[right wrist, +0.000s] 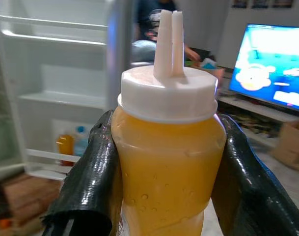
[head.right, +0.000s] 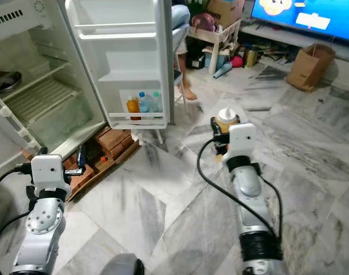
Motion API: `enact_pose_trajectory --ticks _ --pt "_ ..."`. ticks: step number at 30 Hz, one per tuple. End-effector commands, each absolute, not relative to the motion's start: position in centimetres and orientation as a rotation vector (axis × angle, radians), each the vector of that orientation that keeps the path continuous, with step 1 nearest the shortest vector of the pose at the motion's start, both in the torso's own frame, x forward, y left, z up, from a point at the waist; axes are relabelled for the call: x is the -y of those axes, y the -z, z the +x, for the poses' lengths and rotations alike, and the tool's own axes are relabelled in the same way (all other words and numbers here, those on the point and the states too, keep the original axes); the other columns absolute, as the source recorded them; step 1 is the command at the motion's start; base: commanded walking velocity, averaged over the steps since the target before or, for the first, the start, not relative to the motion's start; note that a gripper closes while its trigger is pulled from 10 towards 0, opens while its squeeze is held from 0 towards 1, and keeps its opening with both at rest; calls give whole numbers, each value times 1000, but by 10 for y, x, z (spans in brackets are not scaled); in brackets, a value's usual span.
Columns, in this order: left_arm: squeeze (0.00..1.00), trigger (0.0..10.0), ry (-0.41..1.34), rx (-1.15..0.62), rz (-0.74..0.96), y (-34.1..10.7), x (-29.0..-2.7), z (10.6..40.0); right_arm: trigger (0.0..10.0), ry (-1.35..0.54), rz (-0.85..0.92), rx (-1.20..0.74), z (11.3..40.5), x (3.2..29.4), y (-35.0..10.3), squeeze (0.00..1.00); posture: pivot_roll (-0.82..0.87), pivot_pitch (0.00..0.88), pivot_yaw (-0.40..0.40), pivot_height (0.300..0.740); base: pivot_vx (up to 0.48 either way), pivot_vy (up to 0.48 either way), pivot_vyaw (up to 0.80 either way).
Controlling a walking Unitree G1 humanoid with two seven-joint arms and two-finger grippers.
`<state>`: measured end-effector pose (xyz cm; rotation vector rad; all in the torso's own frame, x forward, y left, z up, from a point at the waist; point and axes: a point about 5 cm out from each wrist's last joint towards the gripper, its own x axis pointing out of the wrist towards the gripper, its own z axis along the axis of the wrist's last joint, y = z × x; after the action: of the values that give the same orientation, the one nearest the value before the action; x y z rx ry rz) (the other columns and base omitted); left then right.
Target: Restocking fridge
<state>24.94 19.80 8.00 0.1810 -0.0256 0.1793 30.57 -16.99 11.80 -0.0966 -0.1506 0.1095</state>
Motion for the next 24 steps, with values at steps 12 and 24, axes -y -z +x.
enact_pose_trajectory --ticks 12,24 --pt "0 10000 -175 22 178 -80 -200 251 10000 -137 -95 178 308 162 -123 0 123 13 9 740 0 480 0" --pt "0 10000 -139 37 175 -82 -196 253 10000 -141 -96 191 311 160 -126 0 126 14 7 740 102 435 0"
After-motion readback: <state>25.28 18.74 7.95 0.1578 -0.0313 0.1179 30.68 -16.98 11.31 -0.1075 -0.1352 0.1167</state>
